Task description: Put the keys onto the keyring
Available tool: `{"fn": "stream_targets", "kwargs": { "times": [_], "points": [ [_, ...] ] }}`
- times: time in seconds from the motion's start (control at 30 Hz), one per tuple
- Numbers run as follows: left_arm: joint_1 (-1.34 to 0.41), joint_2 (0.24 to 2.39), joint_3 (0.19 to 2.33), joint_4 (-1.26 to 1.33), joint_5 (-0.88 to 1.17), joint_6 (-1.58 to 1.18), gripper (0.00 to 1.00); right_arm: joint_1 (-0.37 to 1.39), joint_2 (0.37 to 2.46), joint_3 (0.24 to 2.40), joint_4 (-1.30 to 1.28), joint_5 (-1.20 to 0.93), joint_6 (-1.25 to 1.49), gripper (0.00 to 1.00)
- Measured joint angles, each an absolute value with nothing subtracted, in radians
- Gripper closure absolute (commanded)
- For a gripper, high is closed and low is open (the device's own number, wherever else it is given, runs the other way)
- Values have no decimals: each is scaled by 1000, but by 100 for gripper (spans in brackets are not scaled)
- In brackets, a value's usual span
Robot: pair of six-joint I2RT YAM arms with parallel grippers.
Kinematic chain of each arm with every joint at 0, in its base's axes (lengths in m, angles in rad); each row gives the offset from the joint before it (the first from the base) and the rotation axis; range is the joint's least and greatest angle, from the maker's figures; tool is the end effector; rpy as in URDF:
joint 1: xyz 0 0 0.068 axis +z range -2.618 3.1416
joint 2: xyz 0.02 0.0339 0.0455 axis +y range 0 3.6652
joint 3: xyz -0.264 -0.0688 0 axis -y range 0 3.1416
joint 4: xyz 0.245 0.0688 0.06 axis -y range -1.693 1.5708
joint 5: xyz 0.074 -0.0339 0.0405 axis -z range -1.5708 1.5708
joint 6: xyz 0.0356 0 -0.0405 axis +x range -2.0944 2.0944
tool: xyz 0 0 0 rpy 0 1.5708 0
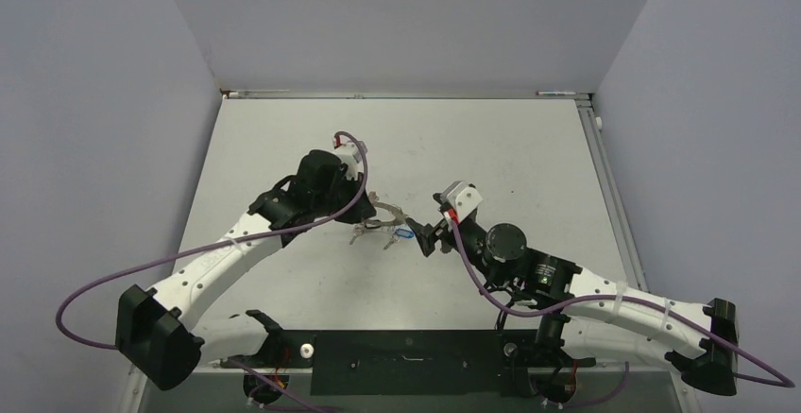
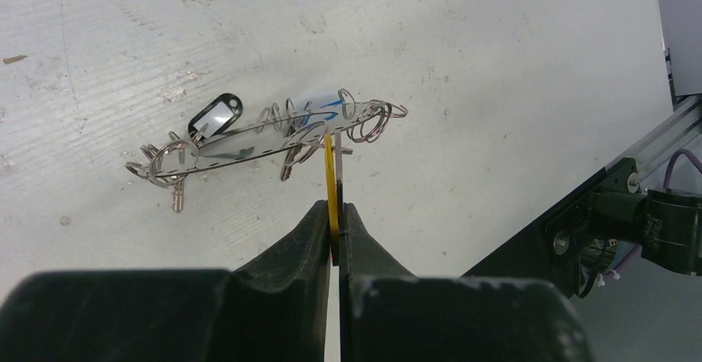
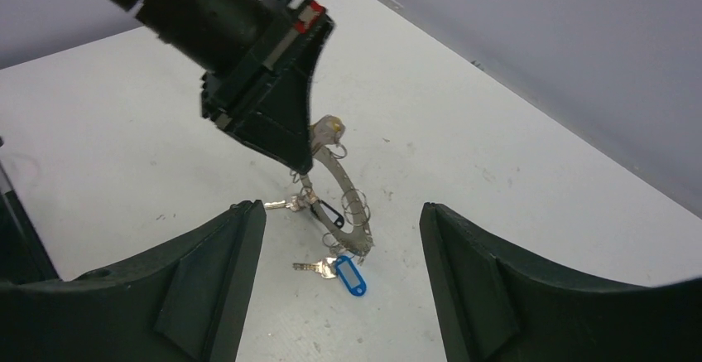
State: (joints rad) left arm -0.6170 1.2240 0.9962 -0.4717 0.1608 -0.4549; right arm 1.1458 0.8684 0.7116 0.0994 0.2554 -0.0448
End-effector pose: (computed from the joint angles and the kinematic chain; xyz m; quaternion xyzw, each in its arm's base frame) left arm 0.2137 -0.1586 0.2946 0.1069 0.8980 -0.2774 0.3245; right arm 0.0944 0.1868 0.3298 -0.3320 0.6462 0.2773 0.6288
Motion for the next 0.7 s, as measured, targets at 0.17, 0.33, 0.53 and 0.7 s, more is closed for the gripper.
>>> {"fn": "stream_targets", "kwargs": {
  "times": [0.17,0.33,0.53,0.7],
  "points": [
    [-619,1081,981,-536,168,-457,100,1074,886,693,120,308,24,35],
    [-620,904,977,-629,168,-463,100,1023,913,688,128,293,76,35],
    [-622,735,974,-769,171,-508,91,1021,916,686,135,287,104,35],
    [-620,728,933,-745,208,-542,90,1019,919,683,157,292,120,35]
  ]
}}
